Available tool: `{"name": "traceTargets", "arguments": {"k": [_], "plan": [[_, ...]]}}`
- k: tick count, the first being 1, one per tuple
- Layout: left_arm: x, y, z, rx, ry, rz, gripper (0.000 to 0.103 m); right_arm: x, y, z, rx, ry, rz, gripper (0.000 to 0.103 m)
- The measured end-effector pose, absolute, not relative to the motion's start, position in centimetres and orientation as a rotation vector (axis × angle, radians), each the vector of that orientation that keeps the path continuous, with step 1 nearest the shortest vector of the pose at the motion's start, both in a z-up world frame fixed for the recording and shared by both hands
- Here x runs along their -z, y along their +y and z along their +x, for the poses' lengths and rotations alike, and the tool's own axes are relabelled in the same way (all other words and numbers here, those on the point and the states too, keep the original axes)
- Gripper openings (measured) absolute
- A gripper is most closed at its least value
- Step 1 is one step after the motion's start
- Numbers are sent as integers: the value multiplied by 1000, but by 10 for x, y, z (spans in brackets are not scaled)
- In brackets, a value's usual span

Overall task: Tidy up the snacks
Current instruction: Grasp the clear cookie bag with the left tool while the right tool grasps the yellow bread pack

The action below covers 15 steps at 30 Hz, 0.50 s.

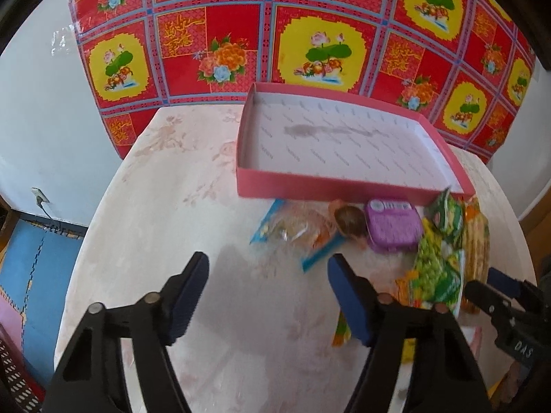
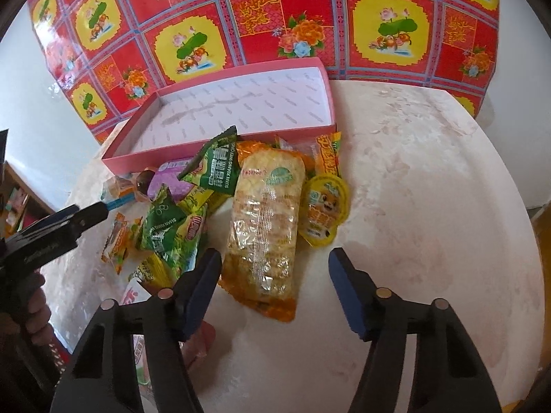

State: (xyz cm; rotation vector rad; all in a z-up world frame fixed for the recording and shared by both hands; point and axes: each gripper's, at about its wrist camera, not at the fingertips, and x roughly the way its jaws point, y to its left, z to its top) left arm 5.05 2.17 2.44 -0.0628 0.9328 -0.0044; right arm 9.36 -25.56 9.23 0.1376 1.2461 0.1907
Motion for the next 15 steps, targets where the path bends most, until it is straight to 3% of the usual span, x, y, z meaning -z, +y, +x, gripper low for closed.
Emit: {"name": "traceTargets", "arguments": {"k": [3,15], "plan": [[-22,19,59,9,933,-53,68,-91,-254,95,-198,1253,139,60],[-10,5,75,44,959,-28,68,-91,-250,101,-199,1244,121,55]]}}
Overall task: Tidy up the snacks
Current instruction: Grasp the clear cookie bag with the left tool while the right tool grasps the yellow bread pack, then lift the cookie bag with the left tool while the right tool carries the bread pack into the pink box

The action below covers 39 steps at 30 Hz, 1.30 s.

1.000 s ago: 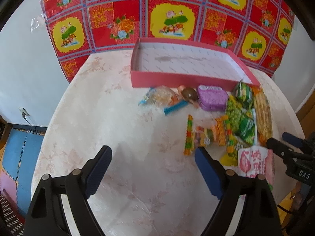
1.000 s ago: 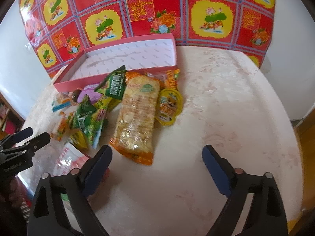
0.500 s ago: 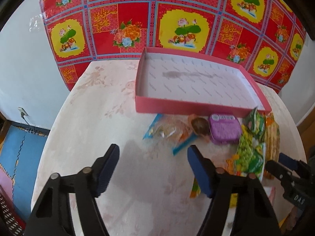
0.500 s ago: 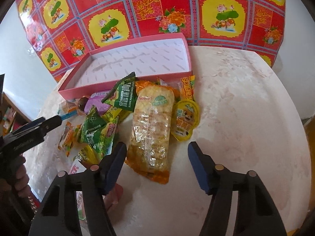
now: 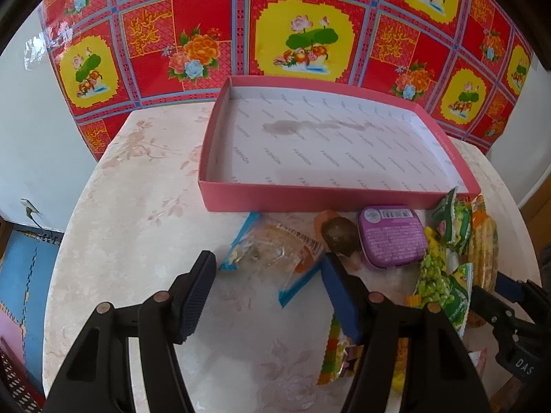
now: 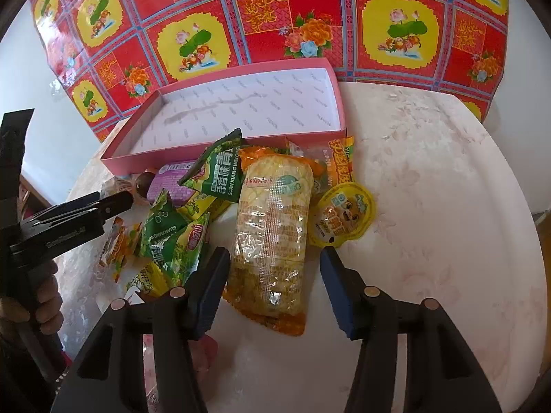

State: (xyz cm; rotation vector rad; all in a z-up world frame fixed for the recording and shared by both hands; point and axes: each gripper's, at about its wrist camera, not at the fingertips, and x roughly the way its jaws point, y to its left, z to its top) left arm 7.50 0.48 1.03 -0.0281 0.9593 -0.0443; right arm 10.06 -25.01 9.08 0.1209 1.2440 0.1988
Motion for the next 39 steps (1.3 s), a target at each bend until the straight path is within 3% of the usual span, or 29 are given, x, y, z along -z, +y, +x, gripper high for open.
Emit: {"name": "traceTargets", "arguments": {"k": [6,12,14,20,39], "plan": [[-8,1,76,44,958,-9,67,-91,-251,102,-186,1243,118,46],[-10,-1,75,44,951,-9,58,-91,-251,103,-181,1241,120,40],[-10,0,75,51,951,-16,47,-91,-251,103,-182,1241,122,39],[-13,3,71,65,954,-40,38,-92,-253,101,-183,1231,131,38],[-39,12,51,72,897,-77,34,-110,-252,95,-191,1166,108,38]]}}
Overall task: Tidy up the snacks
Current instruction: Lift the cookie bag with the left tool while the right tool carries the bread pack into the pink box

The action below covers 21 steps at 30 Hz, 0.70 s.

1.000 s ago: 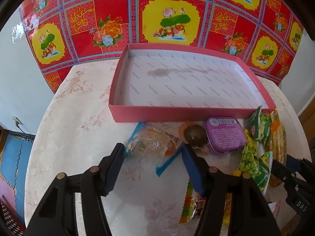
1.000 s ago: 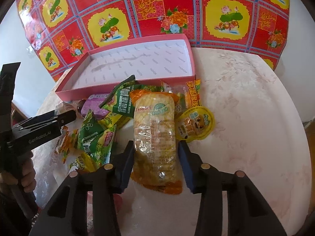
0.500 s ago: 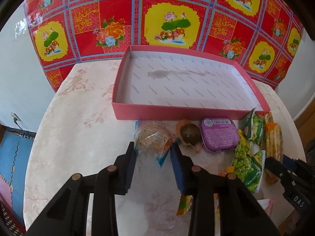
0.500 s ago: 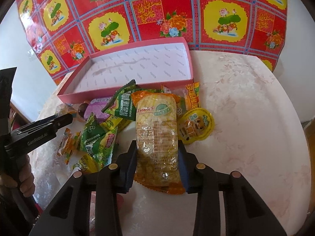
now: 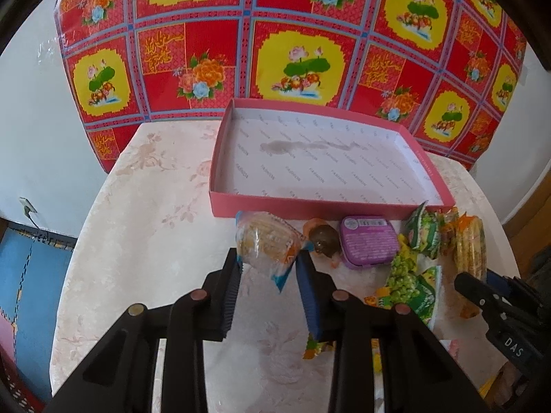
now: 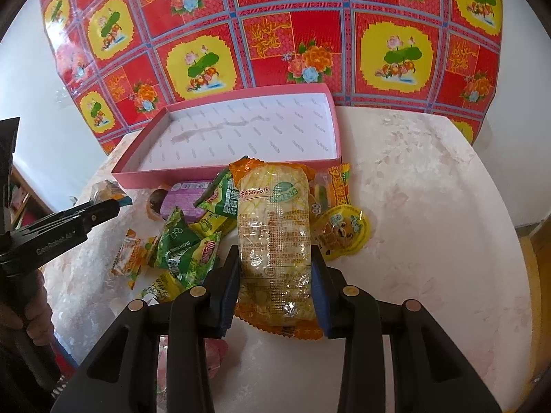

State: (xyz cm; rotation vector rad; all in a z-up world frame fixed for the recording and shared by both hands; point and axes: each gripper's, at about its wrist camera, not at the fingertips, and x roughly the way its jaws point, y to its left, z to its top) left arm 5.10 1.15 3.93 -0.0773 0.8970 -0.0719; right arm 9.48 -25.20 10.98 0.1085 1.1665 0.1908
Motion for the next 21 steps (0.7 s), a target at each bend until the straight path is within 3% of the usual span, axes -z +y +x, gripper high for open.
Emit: {"name": "traceTargets", "arguments": {"k": [21], "plan": [[-72,-1,46,91,826,-46,34,-137,-256,100,-216,1109,103,38]]}}
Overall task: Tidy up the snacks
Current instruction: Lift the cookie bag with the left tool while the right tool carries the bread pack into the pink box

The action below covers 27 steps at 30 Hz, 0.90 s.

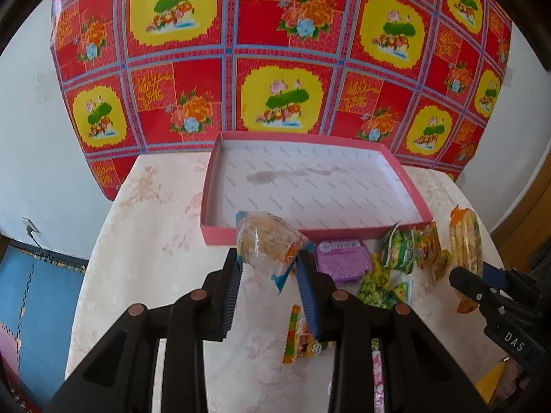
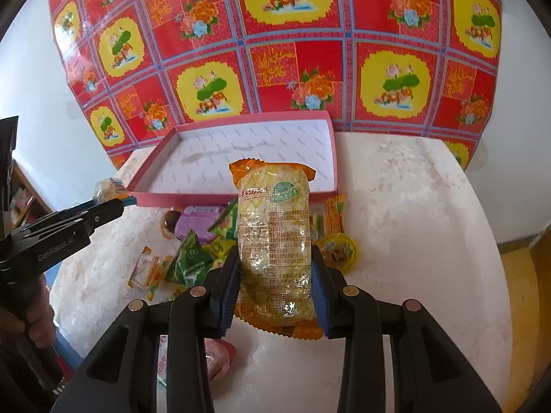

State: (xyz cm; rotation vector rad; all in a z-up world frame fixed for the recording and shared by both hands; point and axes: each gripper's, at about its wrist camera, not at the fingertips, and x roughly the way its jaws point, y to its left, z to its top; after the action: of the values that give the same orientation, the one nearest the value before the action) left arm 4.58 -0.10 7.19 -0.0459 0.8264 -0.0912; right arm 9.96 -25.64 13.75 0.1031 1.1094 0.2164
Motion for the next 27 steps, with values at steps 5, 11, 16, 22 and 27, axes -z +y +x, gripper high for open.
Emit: {"name": "traceTargets", "arguments": {"k": [5,11,16,22,27], "plan": [[-83,-3,49,92,808,-41,34,-145,-257,106,-233,1103,108,38],[-94,-7,57,94,801,-35,34,-155,-261,120,-252,1101,118,38],[-105,-8,68,102,790,-47,34,-169,-262,135,-260,1079,93,38],[-121,-10,82,99,763,-35,34,-179,-264,155,-287,1081,106,38],[-130,-12,98,95,755,-32,34,-180,-265,175,-286,1087,101,38]]}}
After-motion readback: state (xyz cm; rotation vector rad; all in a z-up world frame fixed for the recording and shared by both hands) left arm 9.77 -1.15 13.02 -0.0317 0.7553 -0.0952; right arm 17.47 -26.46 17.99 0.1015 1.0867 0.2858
